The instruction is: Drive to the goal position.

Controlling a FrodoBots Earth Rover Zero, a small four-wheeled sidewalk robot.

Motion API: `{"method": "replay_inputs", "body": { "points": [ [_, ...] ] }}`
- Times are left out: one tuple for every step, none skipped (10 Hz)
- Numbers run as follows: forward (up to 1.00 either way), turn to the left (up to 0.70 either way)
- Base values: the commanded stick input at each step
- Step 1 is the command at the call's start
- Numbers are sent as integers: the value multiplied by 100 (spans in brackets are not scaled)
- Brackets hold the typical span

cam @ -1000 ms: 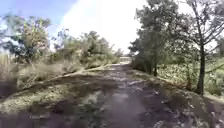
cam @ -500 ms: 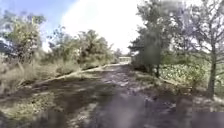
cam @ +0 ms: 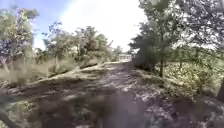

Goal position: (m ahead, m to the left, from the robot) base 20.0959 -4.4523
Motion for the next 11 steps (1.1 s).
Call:
{"method": "replay_inputs", "body": {
  "points": [
    [85,0],
    [85,0],
    [85,0],
    [85,0],
    [85,0],
    [85,0],
    [85,0],
    [85,0],
    [85,0],
    [85,0],
    [85,0]
  ]
}}
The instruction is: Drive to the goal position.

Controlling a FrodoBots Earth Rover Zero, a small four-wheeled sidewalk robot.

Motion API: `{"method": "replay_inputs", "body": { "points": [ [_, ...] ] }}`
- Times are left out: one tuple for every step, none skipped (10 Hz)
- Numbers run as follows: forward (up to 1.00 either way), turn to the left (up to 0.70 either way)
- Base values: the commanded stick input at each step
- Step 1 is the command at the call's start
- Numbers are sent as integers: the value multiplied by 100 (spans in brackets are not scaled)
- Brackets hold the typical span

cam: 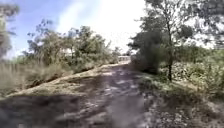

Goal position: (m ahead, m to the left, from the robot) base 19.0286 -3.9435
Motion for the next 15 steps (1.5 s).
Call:
{"method": "replay_inputs", "body": {
  "points": [
    [85,0],
    [85,0],
    [85,0],
    [85,0],
    [85,0],
    [85,0],
    [85,0],
    [85,0],
    [85,0],
    [85,0],
    [85,0],
    [85,0],
    [85,0],
    [85,0],
    [85,0]
  ]
}}
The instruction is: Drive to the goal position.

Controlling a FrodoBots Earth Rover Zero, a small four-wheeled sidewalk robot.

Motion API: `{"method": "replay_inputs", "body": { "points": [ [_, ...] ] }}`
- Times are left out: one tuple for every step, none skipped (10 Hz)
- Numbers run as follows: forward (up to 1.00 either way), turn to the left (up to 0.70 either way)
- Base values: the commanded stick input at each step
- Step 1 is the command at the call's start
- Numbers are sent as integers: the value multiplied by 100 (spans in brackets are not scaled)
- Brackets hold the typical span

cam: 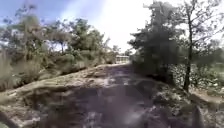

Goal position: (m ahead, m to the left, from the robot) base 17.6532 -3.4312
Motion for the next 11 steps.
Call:
{"method": "replay_inputs", "body": {
  "points": [
    [85,0],
    [85,0],
    [85,0],
    [85,0],
    [85,0],
    [85,0],
    [85,0],
    [85,0],
    [85,0],
    [85,0],
    [85,0]
  ]
}}
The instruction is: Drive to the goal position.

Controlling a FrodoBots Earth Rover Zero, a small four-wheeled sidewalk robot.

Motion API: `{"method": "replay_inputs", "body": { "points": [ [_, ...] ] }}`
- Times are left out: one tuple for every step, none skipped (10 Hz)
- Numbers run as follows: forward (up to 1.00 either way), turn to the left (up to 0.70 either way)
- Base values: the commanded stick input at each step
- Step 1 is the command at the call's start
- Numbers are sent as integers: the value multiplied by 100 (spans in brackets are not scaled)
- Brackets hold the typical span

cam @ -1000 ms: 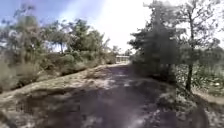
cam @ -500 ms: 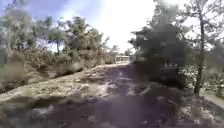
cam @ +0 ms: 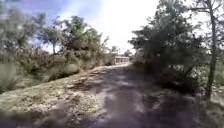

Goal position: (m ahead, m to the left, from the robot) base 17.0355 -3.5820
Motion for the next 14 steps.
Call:
{"method": "replay_inputs", "body": {
  "points": [
    [85,0],
    [85,0],
    [85,0],
    [85,0],
    [85,0],
    [85,0],
    [85,0],
    [85,0],
    [85,0],
    [85,0],
    [85,0],
    [85,0],
    [85,0],
    [85,0]
  ]
}}
